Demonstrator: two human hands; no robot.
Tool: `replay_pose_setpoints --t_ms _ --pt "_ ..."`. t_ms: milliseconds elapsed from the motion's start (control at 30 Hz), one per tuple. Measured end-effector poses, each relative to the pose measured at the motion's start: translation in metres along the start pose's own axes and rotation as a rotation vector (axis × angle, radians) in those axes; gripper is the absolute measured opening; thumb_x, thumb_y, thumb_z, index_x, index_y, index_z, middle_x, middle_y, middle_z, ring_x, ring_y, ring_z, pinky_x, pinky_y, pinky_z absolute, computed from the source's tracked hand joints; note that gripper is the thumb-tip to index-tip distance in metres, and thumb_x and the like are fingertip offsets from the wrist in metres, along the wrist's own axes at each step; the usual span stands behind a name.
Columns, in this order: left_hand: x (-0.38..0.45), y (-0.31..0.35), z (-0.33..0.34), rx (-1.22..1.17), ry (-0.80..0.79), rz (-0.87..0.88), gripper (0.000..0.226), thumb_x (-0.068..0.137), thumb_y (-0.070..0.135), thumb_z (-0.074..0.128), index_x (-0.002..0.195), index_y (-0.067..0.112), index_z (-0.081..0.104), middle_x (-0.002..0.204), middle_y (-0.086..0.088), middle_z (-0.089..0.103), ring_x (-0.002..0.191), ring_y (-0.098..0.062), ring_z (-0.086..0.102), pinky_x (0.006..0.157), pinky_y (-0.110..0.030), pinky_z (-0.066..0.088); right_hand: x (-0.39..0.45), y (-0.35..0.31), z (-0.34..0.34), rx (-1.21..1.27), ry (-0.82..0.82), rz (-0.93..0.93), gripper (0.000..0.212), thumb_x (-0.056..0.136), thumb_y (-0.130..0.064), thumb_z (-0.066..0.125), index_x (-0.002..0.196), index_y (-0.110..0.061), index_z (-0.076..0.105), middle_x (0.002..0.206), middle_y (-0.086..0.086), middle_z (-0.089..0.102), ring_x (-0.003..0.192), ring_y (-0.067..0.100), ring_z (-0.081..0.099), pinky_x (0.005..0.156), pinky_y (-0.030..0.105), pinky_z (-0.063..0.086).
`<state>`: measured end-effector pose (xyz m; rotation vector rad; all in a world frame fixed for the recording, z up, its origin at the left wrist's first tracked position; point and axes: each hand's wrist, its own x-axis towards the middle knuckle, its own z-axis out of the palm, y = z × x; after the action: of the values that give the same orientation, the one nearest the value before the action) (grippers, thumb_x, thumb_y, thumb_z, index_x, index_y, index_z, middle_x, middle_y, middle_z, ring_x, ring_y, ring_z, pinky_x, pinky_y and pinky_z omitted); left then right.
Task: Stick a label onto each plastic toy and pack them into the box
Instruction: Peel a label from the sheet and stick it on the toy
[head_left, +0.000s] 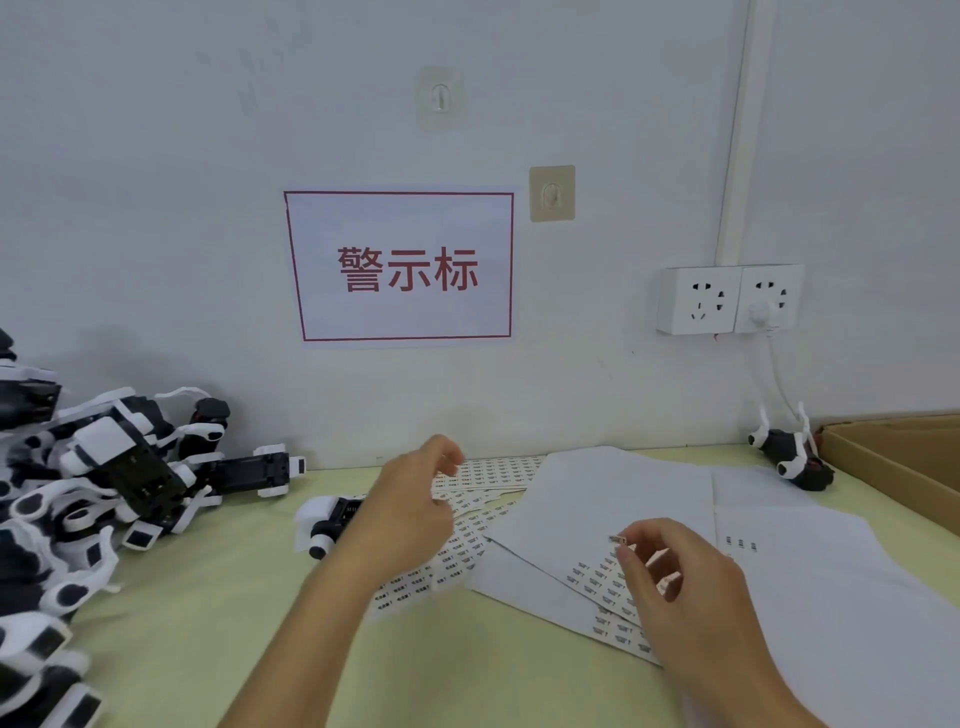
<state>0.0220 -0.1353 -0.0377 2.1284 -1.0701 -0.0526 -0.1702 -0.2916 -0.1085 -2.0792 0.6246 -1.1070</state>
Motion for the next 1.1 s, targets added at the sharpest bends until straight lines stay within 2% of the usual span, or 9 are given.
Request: replay_pose_setpoints --t_ms 100,167,300,467,567,700,867,933,1100 --pt "-0.001 -0.014 -0.024 0.235 -0.126 -0.130 0.057 0.081 0.005 0.049 0.124 0.041 0.042 0.129 0.020 0.047 0.105 -0.011 0.051 0.102 -0.036 0.041 -0.003 0.001 0.002 -0.068 -0.019 -0.063 0.026 0.087 -0.014 0.071 0.087 -0.039 0.062 0.088 -0.021 0.059 0.081 0.007 0.060 0.061 0.022 0.043" --pt "-0.003 -0.022 -0.032 0.360 -0.240 -0.214 0.062 0.081 0.012 0.049 0.132 0.045 0.037 0.133 0.019 0.049 0.108 -0.012 0.049 0.111 -0.038 0.029 -0.005 0.003 0.003 -0.117 -0.043 -0.088 0.026 0.087 -0.016 0.070 0.089 -0.040 0.061 0.092 -0.021 0.057 0.084 0.008 0.059 0.063 0.022 0.042" --pt "-0.006 -0.035 -0.028 0.570 -0.258 -0.215 0.058 0.089 0.013 0.049 0.134 0.046 0.034 0.122 0.017 0.054 0.111 -0.013 0.044 0.106 -0.040 0.018 -0.006 0.006 0.004 -0.168 -0.065 -0.113 0.025 0.088 -0.019 0.070 0.092 -0.041 0.060 0.094 -0.021 0.056 0.087 0.007 0.058 0.062 0.018 0.042" --pt "-0.006 -0.037 -0.029 0.589 -0.087 -0.184 0.060 0.084 0.009 0.052 0.138 0.034 0.042 0.128 0.007 0.059 0.119 -0.017 0.052 0.106 -0.035 0.029 -0.009 0.006 0.005 -0.137 -0.080 -0.107 0.025 0.088 -0.017 0.070 0.092 -0.041 0.062 0.085 -0.014 0.061 0.086 0.007 0.059 0.066 0.017 0.046" --pt "-0.004 -0.024 -0.032 0.381 0.068 -0.114 0.047 0.079 0.018 0.061 0.123 0.032 0.051 0.108 0.006 0.064 0.088 -0.016 0.064 0.075 -0.032 0.053 -0.009 0.001 0.008 -0.061 -0.069 -0.095 0.025 0.087 -0.010 0.071 0.089 -0.035 0.065 0.081 -0.010 0.064 0.084 0.006 0.060 0.065 0.015 0.045" --pt "-0.001 -0.003 -0.034 -0.141 0.139 -0.044 0.037 0.079 0.023 0.073 0.111 0.033 0.056 0.096 0.012 0.065 0.065 -0.004 0.067 0.043 -0.015 0.045 -0.001 -0.014 0.010 -0.001 -0.064 -0.116 0.025 0.088 -0.006 0.068 0.088 -0.031 0.066 0.087 -0.011 0.066 0.095 0.002 0.059 0.075 0.012 0.043" --pt "-0.001 0.014 -0.035 -0.625 0.136 -0.103 0.027 0.081 0.026 0.077 0.104 0.033 0.064 0.085 0.006 0.073 0.064 -0.008 0.071 0.046 -0.013 0.046 0.027 -0.058 0.005 0.077 -0.126 -0.204 0.011 0.090 -0.026 0.063 0.088 -0.036 0.068 0.101 -0.021 0.059 0.104 0.000 0.057 0.086 0.022 0.042" --pt "0.000 0.017 -0.034 -0.750 0.112 -0.139 0.032 0.081 0.025 0.079 0.107 0.028 0.062 0.092 -0.002 0.074 0.073 -0.014 0.072 0.055 -0.022 0.051 0.046 -0.086 0.000 0.082 -0.150 -0.277 0.008 0.087 -0.036 0.061 0.083 -0.038 0.068 0.101 -0.020 0.057 0.104 0.000 0.056 0.087 0.022 0.042" --pt "-0.002 0.022 -0.037 -0.903 0.101 -0.140 0.050 0.078 0.028 0.080 0.117 0.043 0.052 0.106 -0.014 0.068 0.076 -0.022 0.069 0.064 -0.036 0.054 0.089 -0.139 -0.012 0.123 -0.210 -0.390 0.014 0.088 -0.027 0.065 0.077 -0.032 0.072 0.103 -0.015 0.062 0.102 0.004 0.060 0.089 0.030 0.047"
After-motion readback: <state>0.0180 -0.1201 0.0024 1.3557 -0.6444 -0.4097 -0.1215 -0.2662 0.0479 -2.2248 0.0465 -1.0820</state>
